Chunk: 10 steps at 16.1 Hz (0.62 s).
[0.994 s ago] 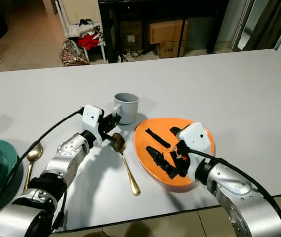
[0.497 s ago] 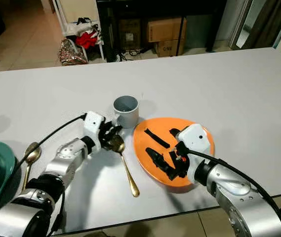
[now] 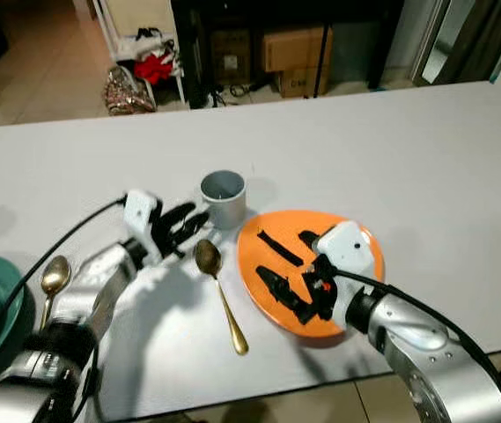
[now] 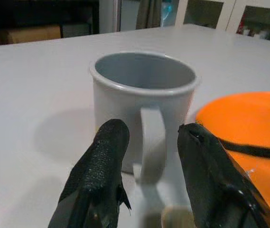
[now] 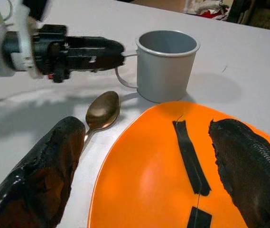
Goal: Setting the table
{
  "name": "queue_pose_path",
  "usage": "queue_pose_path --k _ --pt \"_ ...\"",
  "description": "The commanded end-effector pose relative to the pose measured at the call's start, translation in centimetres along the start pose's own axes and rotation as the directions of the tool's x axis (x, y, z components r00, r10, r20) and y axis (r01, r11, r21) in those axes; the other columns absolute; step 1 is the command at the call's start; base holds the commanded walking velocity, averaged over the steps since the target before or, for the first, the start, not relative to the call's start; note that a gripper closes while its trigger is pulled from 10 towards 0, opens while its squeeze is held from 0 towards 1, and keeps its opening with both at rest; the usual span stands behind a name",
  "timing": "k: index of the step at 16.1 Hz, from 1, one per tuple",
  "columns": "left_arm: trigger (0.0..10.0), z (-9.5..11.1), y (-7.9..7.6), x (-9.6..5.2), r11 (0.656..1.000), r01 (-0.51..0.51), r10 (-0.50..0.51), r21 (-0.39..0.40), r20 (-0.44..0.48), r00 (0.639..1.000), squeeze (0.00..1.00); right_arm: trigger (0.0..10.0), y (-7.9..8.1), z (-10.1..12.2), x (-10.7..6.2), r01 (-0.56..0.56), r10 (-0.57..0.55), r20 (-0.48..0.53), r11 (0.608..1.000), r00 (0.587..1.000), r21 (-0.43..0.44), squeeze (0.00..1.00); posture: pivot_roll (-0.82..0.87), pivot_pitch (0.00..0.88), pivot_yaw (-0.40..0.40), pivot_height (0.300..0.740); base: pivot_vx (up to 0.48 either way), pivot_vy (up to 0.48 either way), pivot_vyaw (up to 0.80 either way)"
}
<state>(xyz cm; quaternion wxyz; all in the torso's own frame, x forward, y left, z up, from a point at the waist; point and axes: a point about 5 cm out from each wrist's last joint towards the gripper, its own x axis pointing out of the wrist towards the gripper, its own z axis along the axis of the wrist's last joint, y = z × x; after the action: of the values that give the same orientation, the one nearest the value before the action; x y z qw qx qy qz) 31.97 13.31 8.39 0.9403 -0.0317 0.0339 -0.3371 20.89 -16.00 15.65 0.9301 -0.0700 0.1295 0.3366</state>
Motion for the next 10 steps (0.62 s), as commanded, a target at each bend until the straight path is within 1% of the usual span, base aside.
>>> queue_pose_path --k 1,3,4,5,6,7,8,9,10 --pt "10.0 0.9 0.3 -0.6 1.000 -0.010 0.009 0.022 0.032 0.999 0.00 10.0 0.5 0.4 -0.2 -0.015 0.016 0.022 1.000 1.000 -0.005 0.00 -0.05 0.000 0.098 0.740 0.000 0.000 0.00" --pt "10.0 1.9 0.4 -1.6 0.997 -0.072 0.069 0.029 0.090 0.994 0.00 10.0 0.6 0.3 -0.2 0.020 -0.021 0.036 1.000 0.999 0.013 0.00 -0.05 0.000 0.101 0.740 0.000 0.000 0.00" --pt "10.0 3.0 0.7 -2.2 0.982 -0.176 0.167 0.072 0.116 0.979 0.00 10.0 0.6 0.6 -0.1 0.086 -0.085 0.070 0.996 0.994 -0.010 0.00 -0.05 0.000 0.104 0.740 0.000 0.000 0.00" --pt "10.0 3.8 0.7 -2.8 0.958 -0.265 0.251 0.111 0.126 0.960 0.00 10.0 0.9 0.7 -0.1 0.123 -0.123 0.094 0.992 0.988 0.007 0.00 -0.05 0.000 0.109 0.740 0.000 0.000 0.48" --pt "10.0 4.9 0.1 -3.5 0.944 -0.300 0.278 0.134 0.161 0.947 0.00 10.0 1.2 0.5 -0.2 0.166 -0.167 0.107 0.986 0.980 0.020 0.00 -0.06 0.000 0.117 0.740 0.000 0.000 0.80" --pt "10.0 5.9 -0.4 -4.0 0.938 -0.320 0.294 0.129 0.187 0.937 0.00 10.0 1.4 0.3 -0.3 0.193 -0.194 0.112 0.981 0.975 0.020 0.00 -0.06 0.000 0.121 0.740 0.000 0.000 0.80" --pt "10.0 6.7 -1.0 -4.6 0.924 -0.364 0.335 0.119 0.212 0.918 0.00 10.0 1.4 0.1 -0.3 0.239 -0.241 0.119 0.970 0.963 0.032 0.00 -0.06 0.000 0.126 0.740 0.000 0.000 0.80" --pt "10.0 7.0 -1.4 -4.8 0.919 -0.375 0.345 0.117 0.217 0.913 0.00 10.0 1.2 0.1 -0.2 0.267 -0.269 0.123 0.963 0.955 0.035 0.00 -0.04 0.000 0.108 0.740 0.000 0.000 0.80" --pt "10.0 7.7 -2.3 -5.2 0.915 -0.379 0.343 0.136 0.230 0.911 0.00 10.0 0.7 0.3 0.0 0.306 -0.311 0.133 0.950 0.941 0.054 0.00 -0.03 0.000 0.099 0.740 0.000 0.000 0.80"
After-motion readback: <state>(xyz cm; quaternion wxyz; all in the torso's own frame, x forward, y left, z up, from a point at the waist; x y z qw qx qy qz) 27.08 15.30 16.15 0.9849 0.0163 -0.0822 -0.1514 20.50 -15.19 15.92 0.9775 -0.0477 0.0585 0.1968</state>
